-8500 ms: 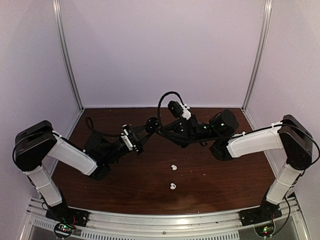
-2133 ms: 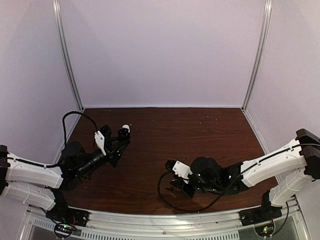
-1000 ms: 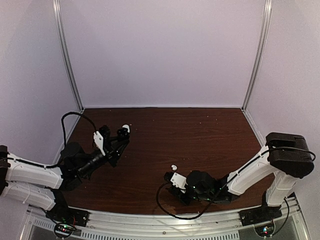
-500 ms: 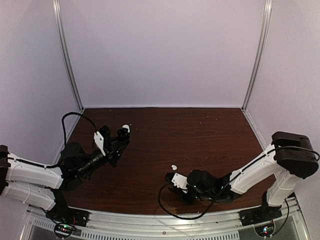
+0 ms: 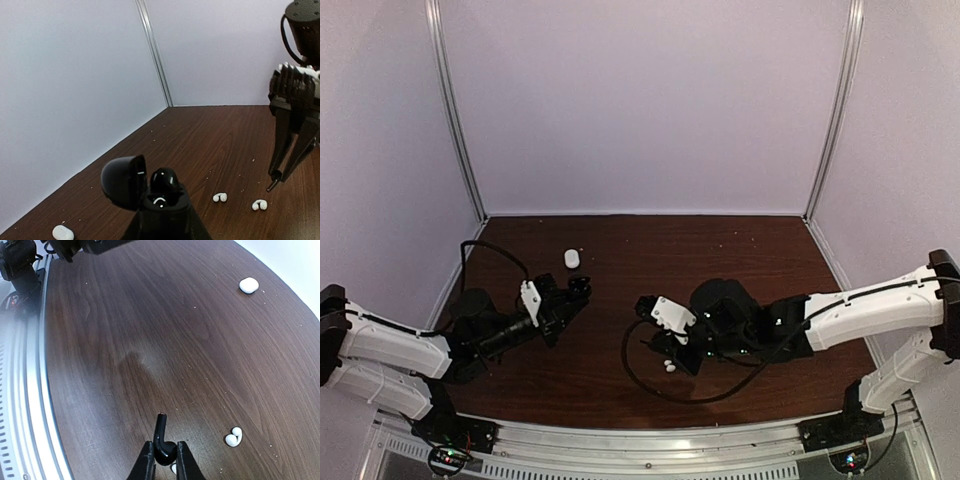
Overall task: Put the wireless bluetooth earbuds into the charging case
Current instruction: Pick up the left earbud from the corner of the board, then insert the left earbud into the left side groove of the charging case.
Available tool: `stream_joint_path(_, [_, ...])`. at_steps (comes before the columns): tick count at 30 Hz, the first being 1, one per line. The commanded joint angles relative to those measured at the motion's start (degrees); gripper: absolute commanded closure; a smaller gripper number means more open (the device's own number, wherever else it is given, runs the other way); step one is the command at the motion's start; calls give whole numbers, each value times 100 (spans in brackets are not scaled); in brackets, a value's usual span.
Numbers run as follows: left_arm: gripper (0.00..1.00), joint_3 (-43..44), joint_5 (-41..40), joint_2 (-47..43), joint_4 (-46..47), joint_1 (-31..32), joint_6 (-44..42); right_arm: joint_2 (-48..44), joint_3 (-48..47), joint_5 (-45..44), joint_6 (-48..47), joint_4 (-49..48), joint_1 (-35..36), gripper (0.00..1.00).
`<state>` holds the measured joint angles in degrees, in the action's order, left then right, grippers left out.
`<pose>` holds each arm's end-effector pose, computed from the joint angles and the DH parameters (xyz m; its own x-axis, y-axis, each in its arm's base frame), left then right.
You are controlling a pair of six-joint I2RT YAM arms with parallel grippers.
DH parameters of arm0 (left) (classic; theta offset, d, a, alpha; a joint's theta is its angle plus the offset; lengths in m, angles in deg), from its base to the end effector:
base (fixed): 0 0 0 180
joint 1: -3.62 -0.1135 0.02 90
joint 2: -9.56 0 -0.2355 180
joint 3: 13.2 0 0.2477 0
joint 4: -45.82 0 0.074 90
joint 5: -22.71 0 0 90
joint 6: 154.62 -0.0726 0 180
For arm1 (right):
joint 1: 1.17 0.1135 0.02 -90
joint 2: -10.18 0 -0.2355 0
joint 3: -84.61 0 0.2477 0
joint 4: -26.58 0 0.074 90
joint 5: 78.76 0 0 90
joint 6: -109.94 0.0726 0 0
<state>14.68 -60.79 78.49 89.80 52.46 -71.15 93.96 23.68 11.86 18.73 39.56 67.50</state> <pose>0.1703 -0.2072 0.1781 0.1270 0.0265 -0.9916 0.8133 0.5695 0.1193 0.1235 0.3185 0.1656 -0.1931 -0.5527 -0.8107 -0.9389 0.3440 -0.0108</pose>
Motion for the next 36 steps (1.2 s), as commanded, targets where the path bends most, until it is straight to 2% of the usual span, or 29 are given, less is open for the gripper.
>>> stream_joint_path(1, [97,-120,411,35,440,35,-750,-204,-744,637,26,1295,-120,88])
stream_joint_path(8, [97,-134,479,51,390,284,-1340,43,-2104,1062,121,2274,-133,88])
stream_joint_path(16, [97,33,78,237,52,702,-1996,508,-3172,1540,526,3119,-165,89])
stream_joint_path(36, [97,222,-359,534,130,1029,-2400,1095,-3826,1388,1013,3544,-169,89])
